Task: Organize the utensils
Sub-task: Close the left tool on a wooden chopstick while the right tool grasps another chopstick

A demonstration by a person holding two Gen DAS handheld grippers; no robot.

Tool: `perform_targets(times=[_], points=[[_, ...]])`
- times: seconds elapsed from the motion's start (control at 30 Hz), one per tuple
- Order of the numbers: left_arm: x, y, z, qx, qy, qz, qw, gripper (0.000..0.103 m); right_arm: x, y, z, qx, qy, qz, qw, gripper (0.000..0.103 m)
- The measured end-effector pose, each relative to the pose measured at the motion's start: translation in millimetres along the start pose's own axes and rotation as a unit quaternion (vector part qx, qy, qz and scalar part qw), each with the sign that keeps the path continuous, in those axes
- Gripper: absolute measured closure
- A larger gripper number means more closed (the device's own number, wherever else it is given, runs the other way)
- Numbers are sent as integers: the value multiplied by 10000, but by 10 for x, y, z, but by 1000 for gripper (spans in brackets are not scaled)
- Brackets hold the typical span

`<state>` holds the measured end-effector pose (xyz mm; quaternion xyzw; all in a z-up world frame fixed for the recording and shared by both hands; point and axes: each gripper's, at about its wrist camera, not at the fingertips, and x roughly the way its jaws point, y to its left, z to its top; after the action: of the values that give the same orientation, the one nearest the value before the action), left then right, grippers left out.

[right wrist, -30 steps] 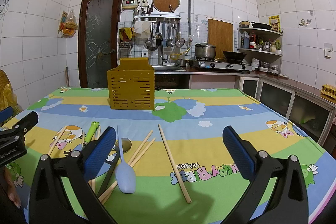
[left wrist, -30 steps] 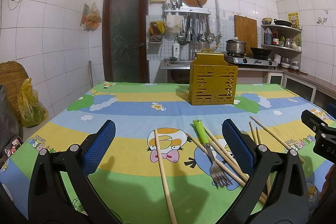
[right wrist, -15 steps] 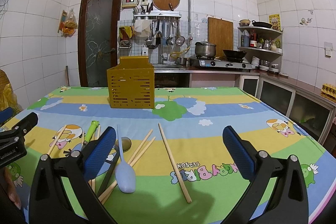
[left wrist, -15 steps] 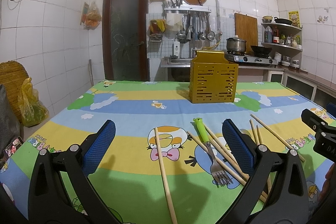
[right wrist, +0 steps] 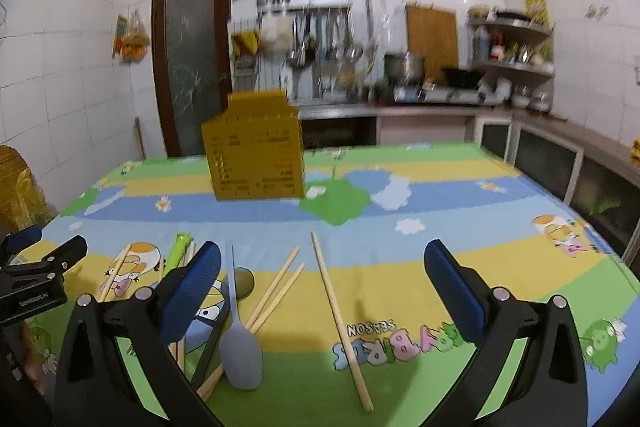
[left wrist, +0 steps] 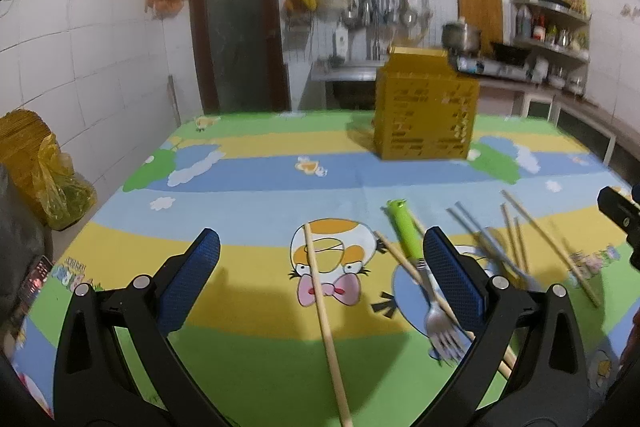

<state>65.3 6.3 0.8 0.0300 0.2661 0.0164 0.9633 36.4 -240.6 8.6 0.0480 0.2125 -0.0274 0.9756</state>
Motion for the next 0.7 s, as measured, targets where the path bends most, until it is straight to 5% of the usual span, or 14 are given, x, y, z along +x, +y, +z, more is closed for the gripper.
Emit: perform_targets(times=[0.4, 0.7], points=[[967, 160, 48, -86, 1703, 118, 9853, 5, 1194, -42, 218, -531, 1836, -131, 9815, 4], [1219, 295, -60, -215, 2175, 211, 9756, 4, 1702, -173, 26, -452, 2530, -182, 9662, 4]])
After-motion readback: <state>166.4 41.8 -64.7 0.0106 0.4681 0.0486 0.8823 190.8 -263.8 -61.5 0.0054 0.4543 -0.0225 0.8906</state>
